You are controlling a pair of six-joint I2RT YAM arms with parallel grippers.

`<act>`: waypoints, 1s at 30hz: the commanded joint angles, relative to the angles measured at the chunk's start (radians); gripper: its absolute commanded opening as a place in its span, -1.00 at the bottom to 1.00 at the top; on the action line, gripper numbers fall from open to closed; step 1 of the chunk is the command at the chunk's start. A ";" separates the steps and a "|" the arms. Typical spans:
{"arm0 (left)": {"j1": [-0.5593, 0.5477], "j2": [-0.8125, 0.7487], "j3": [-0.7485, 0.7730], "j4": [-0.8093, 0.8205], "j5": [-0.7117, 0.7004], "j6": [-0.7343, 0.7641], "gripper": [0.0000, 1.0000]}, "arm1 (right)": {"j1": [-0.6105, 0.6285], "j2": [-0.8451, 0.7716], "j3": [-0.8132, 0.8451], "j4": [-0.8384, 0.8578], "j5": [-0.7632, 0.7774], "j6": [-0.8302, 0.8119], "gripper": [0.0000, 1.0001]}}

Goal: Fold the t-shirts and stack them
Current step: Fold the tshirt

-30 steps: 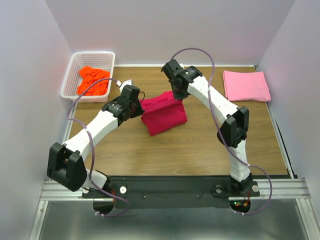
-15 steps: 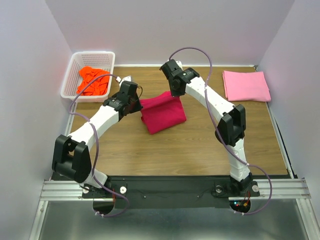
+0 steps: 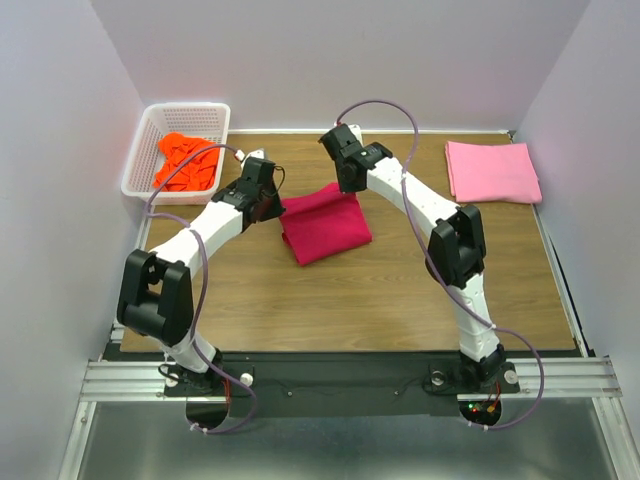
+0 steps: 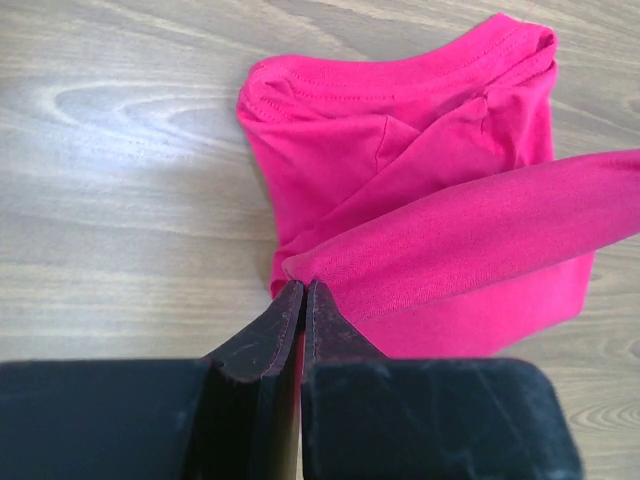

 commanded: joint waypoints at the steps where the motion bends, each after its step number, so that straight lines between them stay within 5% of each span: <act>1: 0.023 0.023 0.052 0.020 -0.026 0.046 -1.00 | -0.036 -0.005 -0.032 0.110 0.065 -0.002 -0.99; 20: 0.042 0.145 0.091 0.098 -0.061 0.084 -1.00 | -0.065 0.067 -0.076 0.249 0.085 0.047 -0.95; 30: 0.050 0.188 0.088 0.161 -0.093 0.076 -0.90 | -0.071 0.087 -0.079 0.301 0.099 0.081 -0.69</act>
